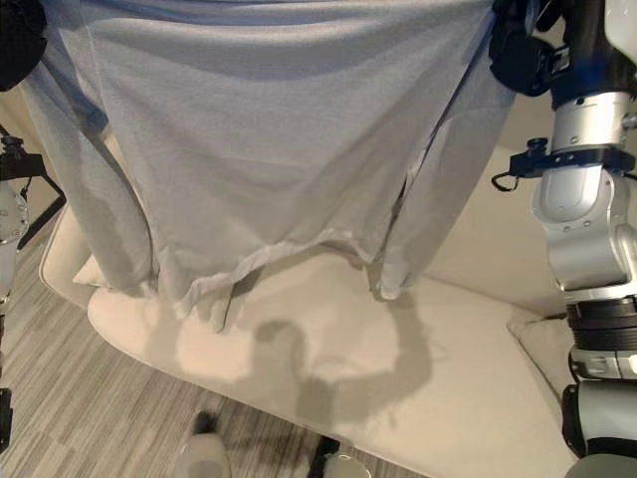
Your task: Hang the clothes on the sofa on the clothes rack.
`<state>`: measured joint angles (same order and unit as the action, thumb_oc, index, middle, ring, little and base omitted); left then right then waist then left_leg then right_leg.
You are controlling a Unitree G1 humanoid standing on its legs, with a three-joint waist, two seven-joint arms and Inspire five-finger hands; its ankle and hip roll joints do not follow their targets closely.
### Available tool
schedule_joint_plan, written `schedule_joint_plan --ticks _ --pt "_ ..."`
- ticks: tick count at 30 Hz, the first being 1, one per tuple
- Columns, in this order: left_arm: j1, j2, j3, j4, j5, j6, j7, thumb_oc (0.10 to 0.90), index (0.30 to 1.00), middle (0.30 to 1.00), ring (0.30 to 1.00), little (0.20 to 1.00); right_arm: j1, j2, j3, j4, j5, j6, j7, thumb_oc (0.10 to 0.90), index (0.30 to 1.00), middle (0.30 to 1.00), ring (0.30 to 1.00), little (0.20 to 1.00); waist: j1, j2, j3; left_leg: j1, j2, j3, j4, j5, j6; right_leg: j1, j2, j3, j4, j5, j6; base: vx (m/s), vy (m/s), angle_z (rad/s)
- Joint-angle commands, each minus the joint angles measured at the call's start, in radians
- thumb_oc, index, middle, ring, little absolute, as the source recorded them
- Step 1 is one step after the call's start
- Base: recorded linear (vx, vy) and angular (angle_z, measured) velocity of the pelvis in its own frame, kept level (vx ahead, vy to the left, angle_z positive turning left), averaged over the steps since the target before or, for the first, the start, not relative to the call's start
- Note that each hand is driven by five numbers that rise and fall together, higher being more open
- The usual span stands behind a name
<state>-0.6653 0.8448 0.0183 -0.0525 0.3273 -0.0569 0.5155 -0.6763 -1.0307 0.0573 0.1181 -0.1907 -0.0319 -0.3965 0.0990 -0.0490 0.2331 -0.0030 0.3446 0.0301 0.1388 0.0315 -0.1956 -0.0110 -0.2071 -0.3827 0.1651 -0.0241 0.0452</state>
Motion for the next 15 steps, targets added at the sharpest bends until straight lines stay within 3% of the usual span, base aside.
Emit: schedule_joint_plan --ticks 1,2,3,4,5,6,7,9,11,13,14,15 --pt "-0.100 0.094 -0.004 0.017 0.014 0.003 0.075 0.400 0.300 0.300 0.300 0.300 -0.070 -0.022 -0.017 -0.004 0.002 0.004 -0.065 0.400 0.300 0.300 0.300 0.300 -0.020 -0.027 -0.163 0.003 -0.035 -0.084 -0.049 -0.060 0.020 0.101 -0.098 0.025 -0.217 0.078 0.148 0.03 0.682 0.41" --pt "-0.131 0.099 -0.027 0.029 0.015 0.003 0.065 0.400 0.300 0.300 0.300 0.300 -0.062 -0.032 -0.028 0.008 0.001 0.009 -0.062 0.400 0.300 0.300 0.300 0.300 -0.033 -0.010 -0.183 0.024 -0.058 -0.086 -0.118 -0.098 0.010 0.098 -0.130 0.017 -0.219 0.098 0.166 0.04 0.750 0.34" --pt "-0.151 0.105 -0.052 0.037 0.015 0.002 0.058 0.400 0.300 0.300 0.300 0.300 -0.055 -0.032 -0.039 0.014 -0.001 0.012 -0.063 0.400 0.300 0.300 0.300 0.300 -0.037 -0.012 -0.196 0.047 -0.094 -0.089 -0.185 -0.114 0.018 0.085 -0.163 0.010 -0.216 0.150 0.185 0.01 0.531 0.51" --pt "-0.158 0.106 -0.058 0.040 0.015 0.002 0.058 0.400 0.300 0.300 0.300 0.300 -0.051 -0.032 -0.044 0.014 -0.001 0.012 -0.063 0.400 0.300 0.300 0.300 0.300 -0.036 -0.022 -0.198 0.047 -0.106 -0.088 -0.196 -0.101 0.024 0.081 -0.175 0.011 -0.220 0.160 0.188 -0.11 0.667 0.47" --pt "-0.179 0.133 -0.081 0.040 0.027 0.004 0.066 0.400 0.300 0.300 0.300 0.300 -0.070 -0.025 -0.031 0.022 -0.017 0.024 -0.077 0.400 0.300 0.300 0.300 0.300 -0.031 -0.028 -0.190 0.062 -0.170 -0.067 -0.226 -0.129 0.053 0.040 -0.234 -0.010 -0.211 0.285 0.211 -0.16 0.590 0.54" --pt "-0.182 0.149 -0.078 0.032 0.040 0.013 0.068 0.400 0.300 0.300 0.300 0.300 -0.095 -0.019 -0.022 0.028 -0.022 0.030 -0.081 0.400 0.300 0.300 0.300 0.300 -0.027 -0.039 -0.184 0.060 -0.204 -0.045 -0.226 -0.131 0.073 0.019 -0.253 -0.013 -0.203 0.302 0.206 -0.15 0.578 0.17" --pt "-0.182 0.150 -0.077 0.032 0.040 0.014 0.068 0.400 0.300 0.300 0.300 0.300 -0.098 -0.019 -0.019 0.030 -0.022 0.030 -0.082 0.400 0.300 0.300 0.300 0.300 -0.026 -0.042 -0.184 0.060 -0.207 -0.042 -0.226 -0.130 0.075 0.015 -0.257 -0.008 -0.202 0.302 0.207 -0.17 0.524 -0.24" --pt "-0.213 0.163 -0.095 0.009 0.044 0.005 0.054 0.400 0.300 0.300 0.300 0.300 -0.167 -0.009 0.021 0.041 -0.002 0.024 -0.085 0.400 0.300 0.300 0.300 0.300 -0.021 -0.036 -0.167 0.037 -0.258 -0.026 -0.226 -0.110 0.103 -0.007 -0.129 0.084 -0.076 0.141 0.150 -0.18 0.605 -0.27" --pt "-0.252 0.162 -0.129 0.037 0.026 0.013 0.056 0.400 0.300 0.300 0.300 0.300 -0.224 -0.022 0.067 0.071 0.037 0.008 -0.083 0.400 0.300 0.300 0.300 0.300 -0.013 -0.026 -0.163 0.020 -0.282 -0.033 -0.226 -0.088 0.113 -0.009 -0.019 0.103 0.007 0.012 0.109 -0.13 0.389 0.06" --pt "-0.272 0.166 -0.150 0.065 0.020 0.030 0.053 0.400 0.300 0.300 0.300 0.300 -0.279 -0.051 0.112 0.097 0.052 -0.005 -0.074 0.400 0.300 0.300 0.300 0.300 -0.012 -0.037 -0.159 0.001 -0.311 -0.041 -0.226 -0.064 0.118 -0.027 0.094 0.114 0.083 -0.065 0.079 -0.11 0.305 0.07" --pt "-0.227 0.171 -0.127 0.106 0.016 0.045 0.041 0.400 0.300 0.300 0.300 0.300 -0.329 -0.102 0.161 0.126 0.039 0.003 -0.054 0.400 0.300 0.300 0.300 0.300 -0.004 -0.084 -0.166 -0.003 -0.371 -0.033 -0.226 -0.065 0.124 0.005 0.167 0.132 -0.029 -0.103 0.018 -0.07 0.207 0.02" --pt "-0.223 0.170 -0.122 0.104 0.015 0.045 0.041 0.400 0.300 0.300 0.300 0.300 -0.334 -0.103 0.166 0.128 0.039 0.003 -0.054 0.400 0.300 0.300 0.300 0.300 -0.005 -0.083 -0.165 -0.005 -0.372 -0.032 -0.226 -0.059 0.125 0.010 0.167 0.131 -0.040 -0.094 0.016 -0.05 0.193 0.23"
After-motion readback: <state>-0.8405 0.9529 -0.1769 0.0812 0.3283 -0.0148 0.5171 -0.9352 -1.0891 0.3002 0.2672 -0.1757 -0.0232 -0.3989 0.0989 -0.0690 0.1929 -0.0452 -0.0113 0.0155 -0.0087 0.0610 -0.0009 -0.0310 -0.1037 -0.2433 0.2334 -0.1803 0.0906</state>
